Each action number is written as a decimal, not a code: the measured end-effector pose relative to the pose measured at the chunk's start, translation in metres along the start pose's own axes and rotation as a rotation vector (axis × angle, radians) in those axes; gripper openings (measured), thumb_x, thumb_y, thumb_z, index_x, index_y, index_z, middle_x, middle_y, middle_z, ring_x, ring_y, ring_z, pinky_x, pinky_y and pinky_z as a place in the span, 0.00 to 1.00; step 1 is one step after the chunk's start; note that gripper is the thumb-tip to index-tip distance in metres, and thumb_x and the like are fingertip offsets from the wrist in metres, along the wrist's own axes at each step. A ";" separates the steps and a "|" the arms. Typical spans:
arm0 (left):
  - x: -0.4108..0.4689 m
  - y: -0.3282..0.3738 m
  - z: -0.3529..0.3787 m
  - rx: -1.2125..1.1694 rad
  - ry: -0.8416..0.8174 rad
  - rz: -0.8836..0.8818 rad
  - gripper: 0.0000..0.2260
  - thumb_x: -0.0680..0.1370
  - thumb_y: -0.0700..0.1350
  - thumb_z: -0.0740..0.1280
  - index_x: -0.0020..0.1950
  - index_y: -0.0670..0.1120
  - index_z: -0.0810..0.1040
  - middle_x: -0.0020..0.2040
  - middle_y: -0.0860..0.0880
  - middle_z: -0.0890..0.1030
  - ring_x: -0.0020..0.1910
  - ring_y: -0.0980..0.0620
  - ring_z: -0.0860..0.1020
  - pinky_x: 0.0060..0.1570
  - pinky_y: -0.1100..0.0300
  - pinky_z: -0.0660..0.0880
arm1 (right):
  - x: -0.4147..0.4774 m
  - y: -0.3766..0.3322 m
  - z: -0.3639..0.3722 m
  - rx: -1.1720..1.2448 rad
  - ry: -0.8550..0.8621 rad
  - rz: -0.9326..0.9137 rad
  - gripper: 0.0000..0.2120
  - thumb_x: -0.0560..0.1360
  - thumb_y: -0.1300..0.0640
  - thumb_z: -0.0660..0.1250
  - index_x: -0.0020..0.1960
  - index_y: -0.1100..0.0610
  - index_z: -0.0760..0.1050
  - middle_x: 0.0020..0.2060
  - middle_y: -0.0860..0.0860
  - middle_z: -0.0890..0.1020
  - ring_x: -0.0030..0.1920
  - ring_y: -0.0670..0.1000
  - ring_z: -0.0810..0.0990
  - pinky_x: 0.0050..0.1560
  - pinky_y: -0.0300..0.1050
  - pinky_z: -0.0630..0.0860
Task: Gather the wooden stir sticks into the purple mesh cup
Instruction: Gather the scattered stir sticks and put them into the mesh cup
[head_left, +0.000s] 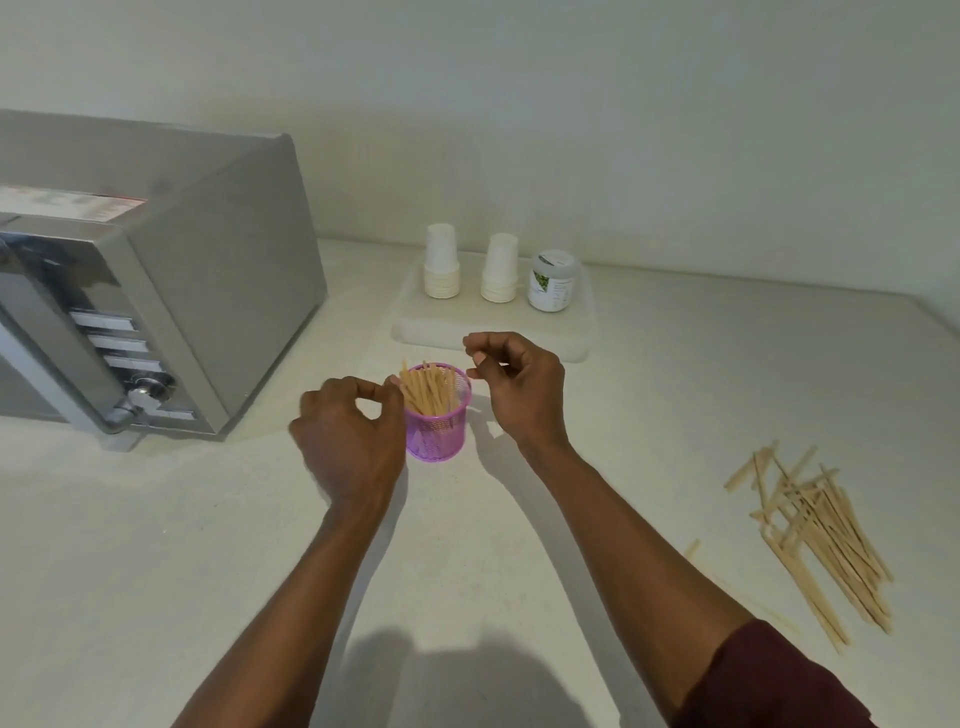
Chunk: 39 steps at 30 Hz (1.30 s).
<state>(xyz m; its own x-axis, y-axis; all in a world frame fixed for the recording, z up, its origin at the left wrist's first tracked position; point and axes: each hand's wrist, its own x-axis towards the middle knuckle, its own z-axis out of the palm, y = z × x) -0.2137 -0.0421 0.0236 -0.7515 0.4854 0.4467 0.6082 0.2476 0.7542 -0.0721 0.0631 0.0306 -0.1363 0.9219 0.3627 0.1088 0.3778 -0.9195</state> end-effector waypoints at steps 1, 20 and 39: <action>-0.001 0.002 -0.003 0.047 0.037 0.061 0.11 0.79 0.53 0.73 0.41 0.48 0.82 0.44 0.47 0.84 0.50 0.40 0.78 0.50 0.47 0.71 | -0.004 -0.001 -0.006 0.024 0.009 0.010 0.08 0.79 0.68 0.70 0.54 0.61 0.86 0.49 0.51 0.89 0.43 0.48 0.89 0.50 0.57 0.86; -0.172 0.097 0.067 0.104 -0.799 0.715 0.31 0.70 0.76 0.68 0.54 0.50 0.82 0.52 0.53 0.83 0.56 0.49 0.75 0.56 0.52 0.69 | -0.106 0.021 -0.264 -0.612 0.296 0.482 0.07 0.73 0.55 0.78 0.50 0.52 0.87 0.43 0.45 0.88 0.48 0.48 0.87 0.57 0.52 0.83; -0.230 0.124 0.099 0.041 -0.786 1.267 0.03 0.74 0.43 0.78 0.46 0.47 0.88 0.43 0.50 0.83 0.47 0.47 0.76 0.52 0.50 0.70 | -0.138 0.027 -0.326 -1.237 0.049 0.663 0.34 0.60 0.29 0.80 0.50 0.55 0.81 0.50 0.52 0.80 0.49 0.56 0.81 0.48 0.50 0.79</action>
<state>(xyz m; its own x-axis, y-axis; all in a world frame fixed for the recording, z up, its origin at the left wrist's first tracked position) 0.0602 -0.0399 -0.0334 0.5865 0.7036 0.4011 0.7517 -0.6573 0.0540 0.2704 -0.0255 0.0049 0.3127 0.9485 -0.0516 0.9269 -0.3165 -0.2015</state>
